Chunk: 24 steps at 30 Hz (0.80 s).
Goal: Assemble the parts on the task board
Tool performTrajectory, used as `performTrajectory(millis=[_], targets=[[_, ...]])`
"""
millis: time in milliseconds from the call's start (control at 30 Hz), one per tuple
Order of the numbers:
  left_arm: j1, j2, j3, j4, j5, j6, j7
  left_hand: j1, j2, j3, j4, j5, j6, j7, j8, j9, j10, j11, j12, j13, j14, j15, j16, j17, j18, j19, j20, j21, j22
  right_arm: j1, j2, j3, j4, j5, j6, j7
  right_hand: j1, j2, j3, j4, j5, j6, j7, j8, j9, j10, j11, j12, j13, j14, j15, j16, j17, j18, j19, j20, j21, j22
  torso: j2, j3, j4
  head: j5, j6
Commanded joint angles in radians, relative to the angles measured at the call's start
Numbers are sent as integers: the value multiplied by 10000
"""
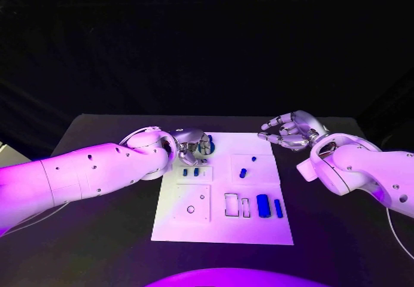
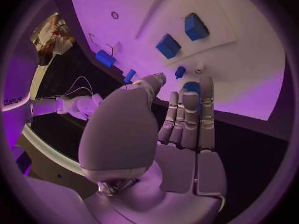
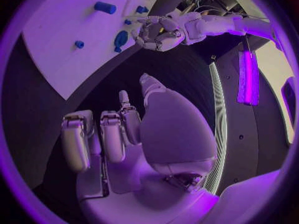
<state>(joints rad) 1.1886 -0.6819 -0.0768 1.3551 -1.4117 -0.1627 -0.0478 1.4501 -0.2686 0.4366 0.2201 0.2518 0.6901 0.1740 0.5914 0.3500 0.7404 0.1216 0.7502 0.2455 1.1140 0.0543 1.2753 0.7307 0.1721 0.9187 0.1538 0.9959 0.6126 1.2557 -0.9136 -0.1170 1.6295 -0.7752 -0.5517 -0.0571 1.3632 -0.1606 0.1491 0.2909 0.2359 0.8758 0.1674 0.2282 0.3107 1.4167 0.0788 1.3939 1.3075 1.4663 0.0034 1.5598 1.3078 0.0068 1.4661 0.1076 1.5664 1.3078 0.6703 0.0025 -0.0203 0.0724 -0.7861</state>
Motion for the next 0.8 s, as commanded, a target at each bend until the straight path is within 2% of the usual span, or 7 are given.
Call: performTrajectory(millis=[33, 333, 633, 800], targets=[[-9, 60, 7, -27, -398, 581, -196, 22, 19, 156, 16, -19, 375, -92, -177, -219, 209, -37, -7, -151, 200, -58, 235, 154, 115, 75, -14, 120, 68, -7, 8, 1, -16, -43, 129, 106, -48, 44, -49, -31, -8, -35, -36, 41, -8, -38, 14, -44, 993, 936, 28, -64, 2176, -68, 1047, 26, 44, 2630, 8, 3, -22, 13, -17], [-8, 184, 9, -190, -432, 926, -302, 135, 22, 460, -72, -21, 830, -153, -633, -584, 642, -119, -309, -507, 448, -113, 516, 245, 122, 114, -66, 317, 202, -7, 11, 1, -12, -60, 117, 83, -27, 50, -41, -41, -3, -32, -38, 44, -9, -43, 13, -49, 988, 935, 27, -66, 2173, -68, 1047, 26, 44, 2630, -4, 12, 16, -10, -35], [-9, 386, 9, -429, -427, 979, -340, 239, 85, 754, -240, -33, 1056, -170, -832, -723, 861, -155, -490, -686, 624, -154, 685, 373, 124, 129, -105, 473, 308, -7, 25, 1, -4, -66, 117, 75, -27, 50, -41, -41, -3, -32, -38, 44, -9, -43, 13, -49, 988, 935, 27, -66, 2173, -68, 1047, 26, 44, 2630, -2, 13, -22, 19, -41], [-11, 466, 9, -509, -376, 929, -304, 241, 91, 882, -321, -46, 1030, -146, -978, -801, 907, -147, -575, -762, 702, -151, 765, 455, 122, 122, -113, 550, 363, -7, 29, 1, -2, -67, 119, 72, -1, 62, -29, -47, 0, -27, -40, 49, -9, -32, 10, -37, 998, 936, 25, -65, 2175, -68, 1047, 24, 44, 2630, -1, 13, -11, -5, -42]])
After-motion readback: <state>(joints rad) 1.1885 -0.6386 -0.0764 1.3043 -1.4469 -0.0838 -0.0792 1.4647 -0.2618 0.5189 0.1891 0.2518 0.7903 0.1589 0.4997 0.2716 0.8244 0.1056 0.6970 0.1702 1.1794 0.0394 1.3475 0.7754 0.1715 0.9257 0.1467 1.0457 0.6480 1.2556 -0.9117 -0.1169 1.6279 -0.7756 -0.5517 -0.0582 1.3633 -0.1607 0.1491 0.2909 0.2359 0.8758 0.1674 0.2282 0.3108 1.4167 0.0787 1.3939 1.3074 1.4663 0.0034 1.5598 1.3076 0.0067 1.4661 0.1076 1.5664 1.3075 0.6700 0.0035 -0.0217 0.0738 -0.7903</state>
